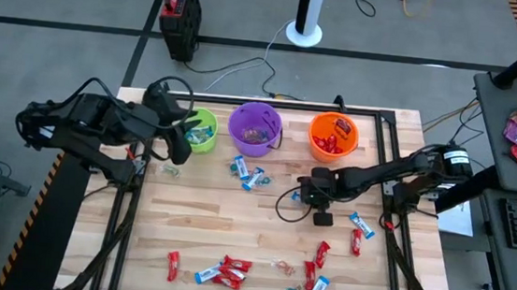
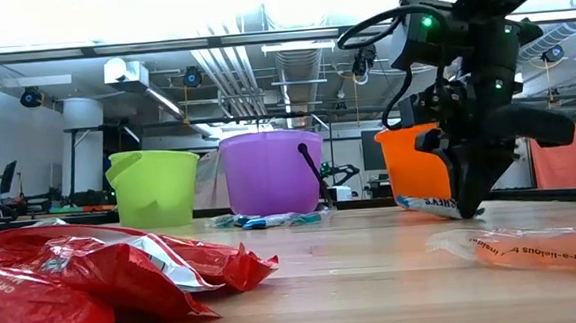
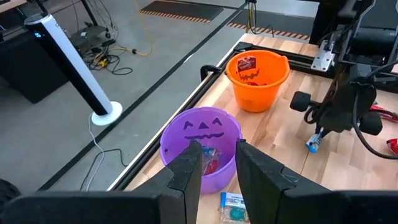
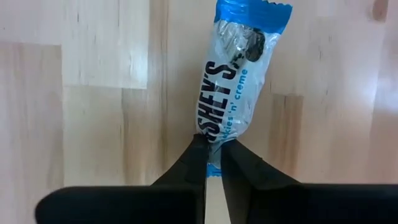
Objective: Sort candy by brand, put in halloween buckets
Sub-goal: Put the white chocolate into the green bucket
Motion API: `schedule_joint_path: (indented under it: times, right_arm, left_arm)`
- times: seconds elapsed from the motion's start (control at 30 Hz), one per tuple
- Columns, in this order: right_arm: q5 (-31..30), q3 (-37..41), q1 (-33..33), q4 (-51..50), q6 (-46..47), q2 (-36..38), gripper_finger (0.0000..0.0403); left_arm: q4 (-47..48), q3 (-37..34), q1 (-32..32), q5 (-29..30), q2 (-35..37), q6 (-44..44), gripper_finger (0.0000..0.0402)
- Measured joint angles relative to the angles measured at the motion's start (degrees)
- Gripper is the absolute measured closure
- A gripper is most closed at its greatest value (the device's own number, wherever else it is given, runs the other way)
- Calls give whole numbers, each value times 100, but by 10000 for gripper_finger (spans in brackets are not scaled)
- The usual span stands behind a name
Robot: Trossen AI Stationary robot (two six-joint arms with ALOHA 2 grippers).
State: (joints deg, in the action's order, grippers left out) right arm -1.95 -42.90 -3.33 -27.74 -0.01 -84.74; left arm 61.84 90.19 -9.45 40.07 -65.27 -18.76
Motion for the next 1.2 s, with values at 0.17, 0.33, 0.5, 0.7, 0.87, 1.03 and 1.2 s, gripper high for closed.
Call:
schedule_joint_path:
  times: [0.17,0.33,0.5,0.7,0.87,1.03,1.2]
  right_arm:
    - [6,10,0,-19,518,638,384]
    - [-464,-275,0,-27,950,1320,385]
    - [-1483,-928,78,-38,1274,1631,385]
    - [-1773,-2168,711,-22,1534,1438,385]
    - [-1392,-3054,1537,-179,1184,1033,385]
    - [-321,-3524,2273,191,129,486,385]
    - [148,-3592,2612,1037,-384,29,385]
  left_arm:
    - [-2,0,0,2,-72,24,320]
    - [-18,0,7,2,-153,177,322]
    - [-48,0,24,-4,-202,706,323]
    - [-552,0,202,-892,-42,1597,323]
    - [-1084,-3,639,-1905,114,2413,323]
    - [-1952,-217,1545,-3137,234,2733,323]
    - [-2765,-803,2580,-4274,197,2525,323]
